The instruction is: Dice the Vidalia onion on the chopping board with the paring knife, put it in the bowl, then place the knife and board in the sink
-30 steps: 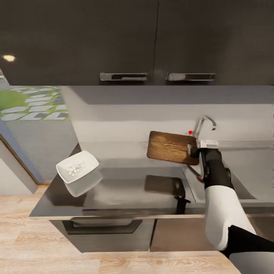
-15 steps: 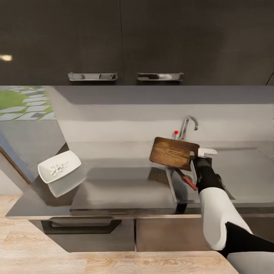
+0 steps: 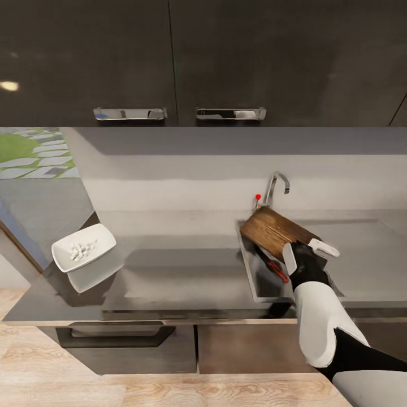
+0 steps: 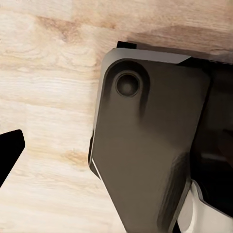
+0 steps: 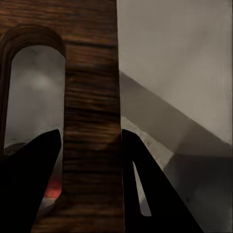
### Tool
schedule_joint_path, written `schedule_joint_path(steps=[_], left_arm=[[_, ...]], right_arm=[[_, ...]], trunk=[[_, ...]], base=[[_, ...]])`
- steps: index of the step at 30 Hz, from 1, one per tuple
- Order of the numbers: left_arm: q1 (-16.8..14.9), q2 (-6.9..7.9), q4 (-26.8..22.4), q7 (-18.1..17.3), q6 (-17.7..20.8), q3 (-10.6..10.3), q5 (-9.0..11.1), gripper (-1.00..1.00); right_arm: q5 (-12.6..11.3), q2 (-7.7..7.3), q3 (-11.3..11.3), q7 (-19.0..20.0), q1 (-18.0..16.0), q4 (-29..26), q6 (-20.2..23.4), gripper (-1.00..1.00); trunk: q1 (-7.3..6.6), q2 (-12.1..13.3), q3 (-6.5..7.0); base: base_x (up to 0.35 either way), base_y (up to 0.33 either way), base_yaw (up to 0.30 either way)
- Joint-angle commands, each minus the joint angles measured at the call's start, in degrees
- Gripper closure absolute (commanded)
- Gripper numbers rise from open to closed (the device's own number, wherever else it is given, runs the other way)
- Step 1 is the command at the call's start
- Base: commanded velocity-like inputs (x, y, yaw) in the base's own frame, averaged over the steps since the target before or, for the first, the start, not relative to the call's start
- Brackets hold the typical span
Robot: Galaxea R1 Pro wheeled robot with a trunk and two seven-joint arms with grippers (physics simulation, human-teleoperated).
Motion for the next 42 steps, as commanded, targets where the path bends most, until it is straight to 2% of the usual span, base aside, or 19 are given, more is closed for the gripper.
schedule_joint_path(steps=[1, 5, 7, 9, 11, 13, 15, 20, 30, 35, 39, 42], left_arm=[[-0.08, -0.07, 0.15, 0.09, -0.33, -0.32, 0.12, -1.0], [-0.08, 0.21, 0.07, 0.18, -0.3, -0.2, 0.14, -1.0], [-0.08, 0.52, 0.16, 0.21, -0.26, -0.16, 0.44, -1.0], [-0.08, 1.29, 0.16, 0.22, -0.19, -0.11, 2.34, -1.0], [-0.08, 2.02, 0.2, 0.2, -0.02, -0.17, 5.01, -1.0], [-0.08, 2.34, 0.28, 0.19, 0.07, -0.34, 6.25, -1.0], [-0.08, 2.41, 0.32, 0.19, 0.09, -0.39, 6.51, -1.0], [-0.08, 2.71, 0.4, 0.07, 0.02, -0.41, 6.57, -1.0], [-0.08, 2.76, 0.32, 0.08, 0.11, -0.41, 6.62, -1.0], [-0.08, 2.72, 0.32, 0.06, 0.03, -0.41, 6.64, -1.0], [-0.08, 2.72, 0.29, 0.05, -0.04, -0.41, 6.64, -1.0], [-0.08, 2.72, 0.32, 0.05, -0.06, -0.41, 6.64, -1.0]], right_arm=[[-1.07, 0.57, -0.32, -2.35, -0.09, 0.11, -0.1, 1.0], [-9.97, 1.11, -0.32, -10.85, -0.09, 0.33, -0.65, 1.0], [-12.21, 1.16, -0.34, -13.93, -0.09, 0.26, -0.73, 1.0], [-13.5, 1.23, -0.46, -16.96, -0.09, 0.02, -0.84, 1.0], [-17.01, 1.11, -0.59, -19.11, -0.09, 0.1, -0.96, 1.0], [-22.37, 0.96, -0.58, -22.3, -0.09, 0.09, -1.49, 1.0], [-23.91, 0.92, -0.55, -24.81, -0.09, 0.09, -2.04, 1.0], [-24.67, 1.22, -0.4, -26.41, -0.09, 0.05, -2.32, 1.0], [-24.5, 0.9, -0.44, -27.5, -0.09, 0.09, -4.32, 1.0], [-24.28, 0.76, -0.38, -27.97, -0.09, 0.23, -4.94, 1.0], [-24.17, 0.73, -0.38, -28.15, -0.09, 0.65, -7.07, 1.0], [-24.19, 0.66, -0.45, -28.39, -0.09, 3.4, -8.89, 1.0]], trunk=[[0.03, -0.12, -0.11], [0.03, -0.12, -0.11], [0.03, -0.12, -0.11], [0.03, -0.12, -0.11], [0.03, -0.12, -0.11], [0.03, -0.12, -0.11], [0.03, -0.12, -0.11], [0.03, -0.12, -0.11], [0.03, -0.12, -0.11], [0.03, -0.12, -0.11], [0.03, -0.12, -0.11], [0.03, -0.12, -0.11]], base=[[0.0, 0.0, 0.0], [0.0, 0.0, 0.0], [0.0, 0.0, 0.0], [0.0, 0.0, 0.0], [0.0, 0.0, 0.0], [0.0, 0.0, 0.0], [0.0, 0.0, 0.0], [0.076, 0.0, 0.0], [0.316, 0.065, 0.0], [0.091, 0.021, 0.0], [0.007, 0.002, 0.0], [0.0, 0.0, 0.0]])
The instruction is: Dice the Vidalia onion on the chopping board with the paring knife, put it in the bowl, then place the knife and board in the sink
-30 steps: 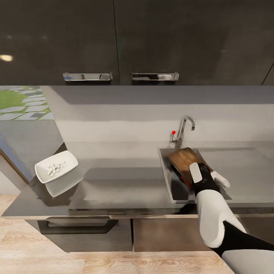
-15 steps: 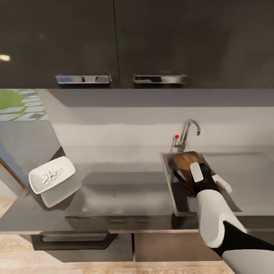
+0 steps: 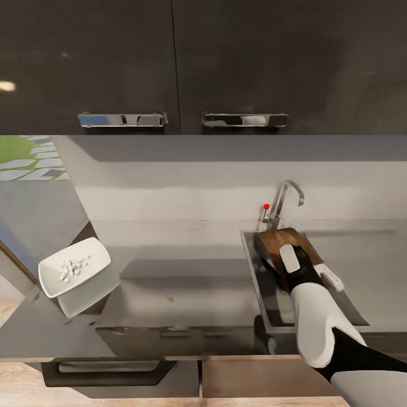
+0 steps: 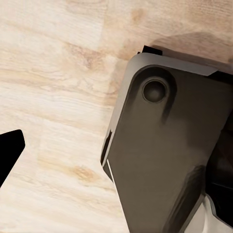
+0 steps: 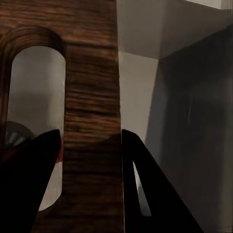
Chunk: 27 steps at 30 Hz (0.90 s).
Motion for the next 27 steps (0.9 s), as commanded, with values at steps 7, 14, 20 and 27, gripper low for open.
schedule_joint_path(steps=[7, 14, 20, 27], left_arm=[[-0.06, 0.02, 0.22, 0.06, -0.24, -0.33, 0.09, -1.0], [-0.06, 0.06, 0.24, 0.06, -0.24, -0.33, 0.09, -1.0], [-0.06, 0.06, 0.28, 0.06, -0.24, -0.33, 0.09, -1.0], [-0.06, 0.06, 0.24, 0.06, -0.18, -0.33, 0.09, -1.0]], right_arm=[[0.22, -0.23, -0.24, -0.16, -0.07, 2.99, -2.77, 1.0], [0.21, -1.43, -0.32, -0.12, -0.07, 5.97, -5.11, 1.0], [0.13, -1.43, -0.55, -0.23, -0.06, 6.06, -5.15, 1.0], [-0.13, -1.38, -4.98, 0.15, -0.07, 6.06, -4.84, 1.0]], trunk=[[0.03, -0.12, -0.11], [0.03, -0.12, -0.11], [0.03, -0.12, -0.11], [0.03, -0.12, -0.55]], base=[[0.0, 0.0, 0.0], [0.0, 0.0, 0.0], [0.0, 0.0, 0.0], [0.0, 0.0, 0.0]])
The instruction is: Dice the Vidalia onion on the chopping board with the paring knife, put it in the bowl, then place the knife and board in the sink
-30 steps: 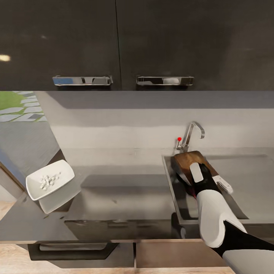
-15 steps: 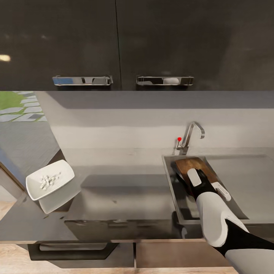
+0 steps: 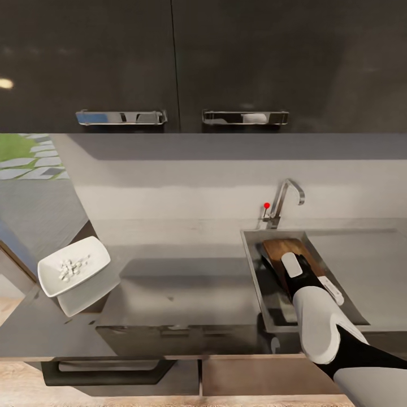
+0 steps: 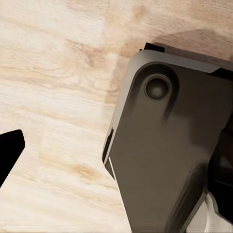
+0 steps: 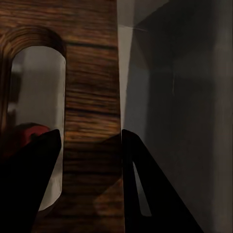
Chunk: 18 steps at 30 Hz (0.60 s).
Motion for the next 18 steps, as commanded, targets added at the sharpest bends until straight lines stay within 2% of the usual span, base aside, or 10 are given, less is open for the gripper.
schedule_joint_path(steps=[1, 18], left_arm=[[-0.07, -0.03, 0.14, 0.05, -0.23, -0.32, 0.08, -1.0], [-0.07, 0.06, 0.22, 0.05, -0.14, -0.32, 0.08, -1.0]], right_arm=[[0.13, 0.05, -0.3, -0.07, -0.06, -0.13, 0.59, 1.0], [0.13, 0.2, -0.38, 0.09, -0.06, -0.03, 0.54, 1.0]], trunk=[[0.03, -0.12, -0.2], [0.03, -0.12, -1.76]], base=[[0.0, 0.0, 0.0], [0.0, 0.0, 0.0]])
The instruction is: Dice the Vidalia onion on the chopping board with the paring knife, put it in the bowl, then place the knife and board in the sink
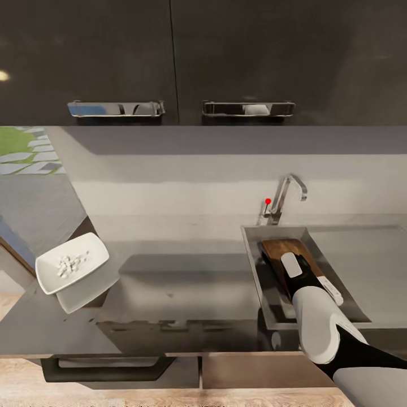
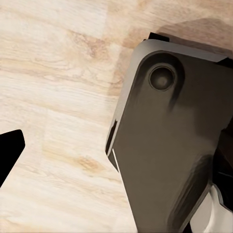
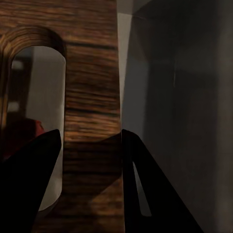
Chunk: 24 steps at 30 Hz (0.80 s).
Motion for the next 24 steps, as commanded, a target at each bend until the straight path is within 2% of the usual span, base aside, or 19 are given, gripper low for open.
schedule_joint_path(steps=[1, 24], left_arm=[[-0.06, -0.03, 0.14, 0.05, -0.21, -0.32, 0.08, -1.0], [-0.06, 0.24, 0.14, 0.05, -0.11, -0.32, 0.08, -1.0]], right_arm=[[0.13, 0.07, -0.21, -0.12, -0.06, -0.13, 0.57, 1.0], [0.05, 0.16, -0.21, -0.21, -0.05, -0.13, 0.48, 1.0]], trunk=[[0.03, -0.12, -0.2], [0.03, -0.12, -2.31]], base=[[0.0, 0.0, 0.0], [0.0, 0.0, 0.0]])
